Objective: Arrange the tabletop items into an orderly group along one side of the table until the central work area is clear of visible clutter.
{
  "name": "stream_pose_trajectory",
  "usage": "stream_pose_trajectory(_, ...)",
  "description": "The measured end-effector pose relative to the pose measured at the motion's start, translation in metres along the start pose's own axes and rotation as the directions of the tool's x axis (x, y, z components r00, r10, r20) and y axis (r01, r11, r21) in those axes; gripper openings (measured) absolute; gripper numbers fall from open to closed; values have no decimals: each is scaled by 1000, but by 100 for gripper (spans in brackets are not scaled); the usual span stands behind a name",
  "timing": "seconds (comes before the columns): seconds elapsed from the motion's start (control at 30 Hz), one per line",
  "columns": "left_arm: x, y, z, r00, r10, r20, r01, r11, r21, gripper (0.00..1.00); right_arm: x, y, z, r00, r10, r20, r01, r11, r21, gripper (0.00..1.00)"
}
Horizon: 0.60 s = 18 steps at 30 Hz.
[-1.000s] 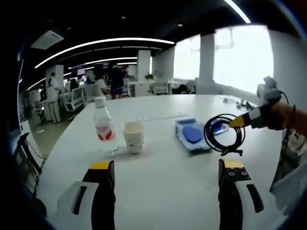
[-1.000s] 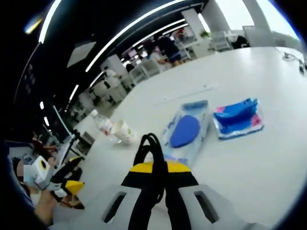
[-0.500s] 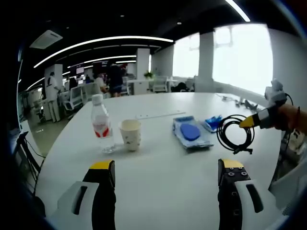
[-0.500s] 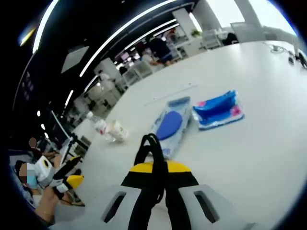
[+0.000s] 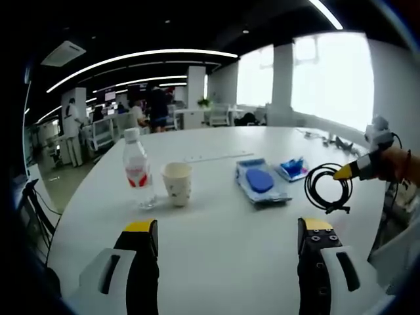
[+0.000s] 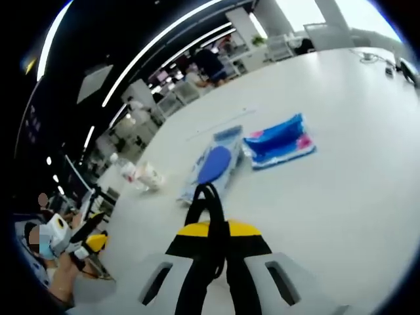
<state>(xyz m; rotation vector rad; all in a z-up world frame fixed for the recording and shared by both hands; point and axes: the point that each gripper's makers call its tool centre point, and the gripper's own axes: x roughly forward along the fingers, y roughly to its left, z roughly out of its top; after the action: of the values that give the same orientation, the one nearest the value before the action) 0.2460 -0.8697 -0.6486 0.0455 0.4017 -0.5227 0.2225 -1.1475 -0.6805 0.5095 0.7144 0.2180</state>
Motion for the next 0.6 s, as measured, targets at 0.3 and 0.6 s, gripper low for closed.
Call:
stream_pose_trajectory(0.3,3,-3,-5,1000,-5,-18,6,1000,5,87,10,-24,-7,998,-37,-44,37,999,12,3)
stream_pose_trajectory(0.6,6,-3,-7,1000,-2,-27,2,1000,8,86,30,-35,4,998,-16,-56,17,999,33,3)
